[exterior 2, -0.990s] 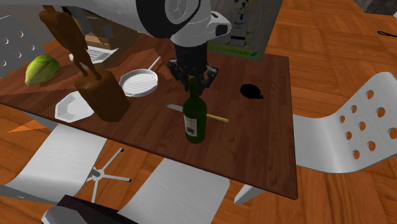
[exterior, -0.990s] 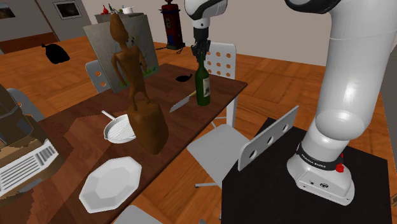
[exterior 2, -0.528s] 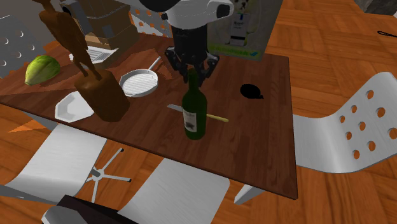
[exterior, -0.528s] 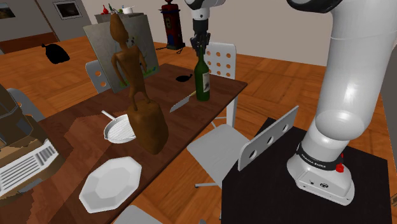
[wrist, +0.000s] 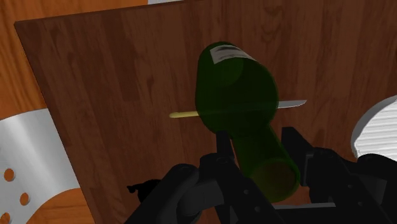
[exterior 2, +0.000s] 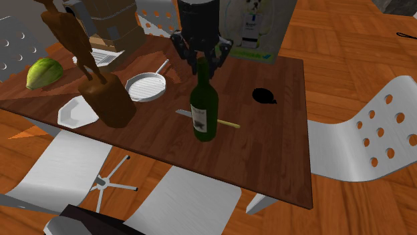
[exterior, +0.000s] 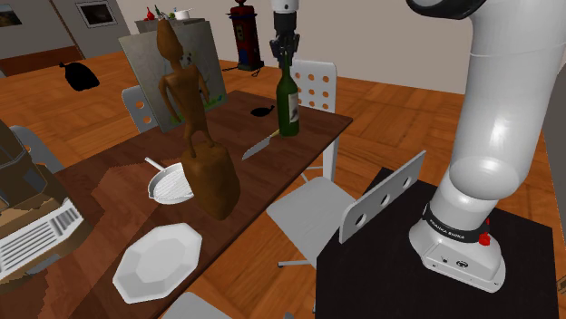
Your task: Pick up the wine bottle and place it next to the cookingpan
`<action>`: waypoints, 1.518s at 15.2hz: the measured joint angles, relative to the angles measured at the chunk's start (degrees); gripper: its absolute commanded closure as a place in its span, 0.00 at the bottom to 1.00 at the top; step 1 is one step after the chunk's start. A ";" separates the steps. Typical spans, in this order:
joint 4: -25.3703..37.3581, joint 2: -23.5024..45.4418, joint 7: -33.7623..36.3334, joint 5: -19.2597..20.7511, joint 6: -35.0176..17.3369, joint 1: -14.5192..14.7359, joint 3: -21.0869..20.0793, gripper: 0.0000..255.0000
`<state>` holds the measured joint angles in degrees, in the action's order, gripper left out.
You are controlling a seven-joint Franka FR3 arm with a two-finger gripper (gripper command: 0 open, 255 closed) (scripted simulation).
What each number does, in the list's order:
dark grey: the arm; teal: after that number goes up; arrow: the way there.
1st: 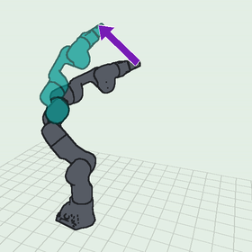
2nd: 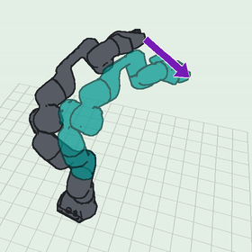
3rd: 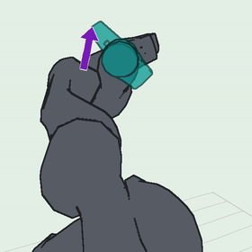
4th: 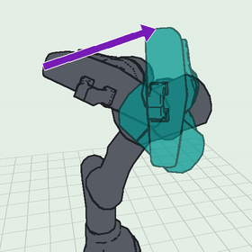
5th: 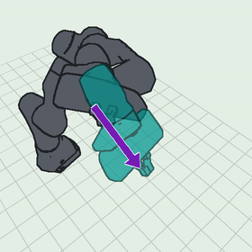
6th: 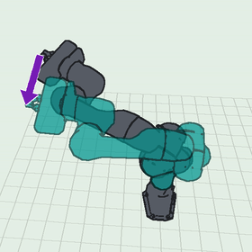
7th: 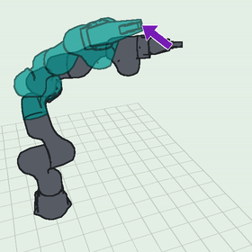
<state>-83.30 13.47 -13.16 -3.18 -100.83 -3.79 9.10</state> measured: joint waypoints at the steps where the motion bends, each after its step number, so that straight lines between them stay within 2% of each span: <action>1: 0.11 -0.09 0.56 0.10 0.18 0.35 -0.19 1.00; 12: 9.87 6.22 13.10 1.56 3.46 8.36 -4.48 1.00; 17: 19.67 12.57 18.71 2.22 6.89 12.22 -6.07 1.00; 20: 26.79 17.34 21.70 2.60 9.27 14.43 -6.80 1.00; 22: 34.78 22.02 23.67 2.83 12.57 15.96 -7.22 1.00; 23: 35.50 22.66 23.99 2.85 12.68 16.20 -7.28 1.00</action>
<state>-47.79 36.13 10.83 -0.33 -88.15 12.41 1.82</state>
